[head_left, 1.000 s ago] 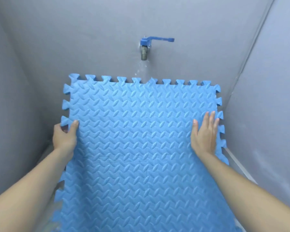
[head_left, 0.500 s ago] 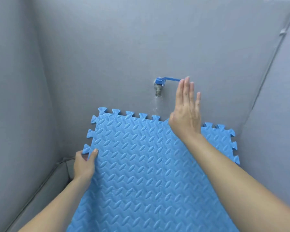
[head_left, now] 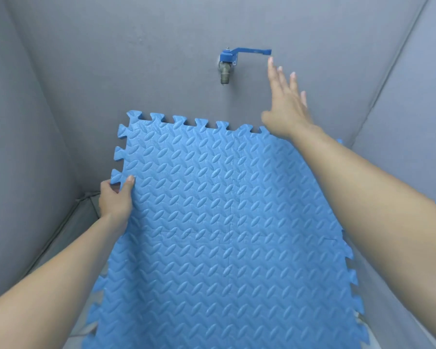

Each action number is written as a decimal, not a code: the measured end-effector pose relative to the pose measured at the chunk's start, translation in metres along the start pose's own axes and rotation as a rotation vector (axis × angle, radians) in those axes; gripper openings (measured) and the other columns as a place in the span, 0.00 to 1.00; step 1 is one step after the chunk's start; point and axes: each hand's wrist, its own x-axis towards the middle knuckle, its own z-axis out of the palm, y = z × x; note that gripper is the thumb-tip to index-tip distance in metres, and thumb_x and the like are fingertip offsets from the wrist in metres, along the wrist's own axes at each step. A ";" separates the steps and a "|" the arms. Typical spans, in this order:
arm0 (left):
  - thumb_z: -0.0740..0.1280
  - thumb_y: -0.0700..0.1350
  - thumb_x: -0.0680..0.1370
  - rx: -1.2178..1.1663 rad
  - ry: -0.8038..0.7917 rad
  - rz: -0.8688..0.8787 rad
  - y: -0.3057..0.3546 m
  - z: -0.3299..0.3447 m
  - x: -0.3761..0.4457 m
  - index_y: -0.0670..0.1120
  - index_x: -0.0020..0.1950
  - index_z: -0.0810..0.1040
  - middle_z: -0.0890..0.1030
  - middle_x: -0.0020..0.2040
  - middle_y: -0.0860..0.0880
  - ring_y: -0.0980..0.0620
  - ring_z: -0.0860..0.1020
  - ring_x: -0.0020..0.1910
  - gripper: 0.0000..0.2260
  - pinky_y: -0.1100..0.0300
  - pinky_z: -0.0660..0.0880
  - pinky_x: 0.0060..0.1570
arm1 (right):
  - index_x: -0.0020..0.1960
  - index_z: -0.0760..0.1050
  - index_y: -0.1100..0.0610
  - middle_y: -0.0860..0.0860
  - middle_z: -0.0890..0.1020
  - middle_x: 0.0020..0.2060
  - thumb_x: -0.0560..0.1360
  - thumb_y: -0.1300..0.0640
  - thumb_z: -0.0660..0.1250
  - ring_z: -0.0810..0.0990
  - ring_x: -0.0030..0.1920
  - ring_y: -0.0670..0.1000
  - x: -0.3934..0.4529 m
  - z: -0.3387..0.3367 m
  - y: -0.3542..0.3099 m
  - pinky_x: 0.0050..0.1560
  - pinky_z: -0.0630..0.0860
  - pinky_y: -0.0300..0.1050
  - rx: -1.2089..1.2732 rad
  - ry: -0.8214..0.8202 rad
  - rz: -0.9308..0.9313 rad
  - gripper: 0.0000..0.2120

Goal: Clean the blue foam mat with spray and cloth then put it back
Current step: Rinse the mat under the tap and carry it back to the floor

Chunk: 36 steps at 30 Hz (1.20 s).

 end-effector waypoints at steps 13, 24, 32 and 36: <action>0.75 0.56 0.70 0.375 -0.365 -0.031 0.006 -0.031 -0.002 0.40 0.72 0.56 0.69 0.61 0.49 0.50 0.69 0.61 0.42 0.56 0.68 0.54 | 0.71 0.65 0.46 0.45 0.76 0.63 0.61 0.29 0.73 0.78 0.58 0.54 -0.223 0.081 0.200 0.60 0.74 0.53 0.588 -0.185 1.030 0.45; 0.81 0.60 0.56 0.435 -0.470 0.057 -0.012 -0.099 0.015 0.49 0.72 0.53 0.69 0.63 0.53 0.51 0.72 0.62 0.54 0.50 0.72 0.61 | 0.54 0.70 0.51 0.48 0.78 0.49 0.67 0.36 0.74 0.78 0.48 0.51 -0.207 0.067 0.179 0.45 0.74 0.46 0.665 0.097 0.843 0.26; 0.76 0.64 0.60 0.273 -0.347 0.144 -0.006 -0.095 0.027 0.52 0.74 0.56 0.73 0.66 0.53 0.51 0.74 0.63 0.50 0.47 0.71 0.65 | 0.58 0.70 0.53 0.48 0.78 0.51 0.66 0.35 0.73 0.80 0.50 0.51 -0.199 0.074 0.157 0.51 0.76 0.47 0.657 0.108 0.813 0.30; 0.80 0.59 0.60 0.374 -0.491 0.083 -0.008 -0.100 0.026 0.55 0.77 0.45 0.65 0.74 0.55 0.53 0.67 0.70 0.57 0.48 0.65 0.70 | 0.58 0.69 0.52 0.47 0.78 0.51 0.67 0.36 0.74 0.80 0.49 0.49 -0.201 0.070 0.157 0.49 0.74 0.47 0.642 0.064 0.802 0.30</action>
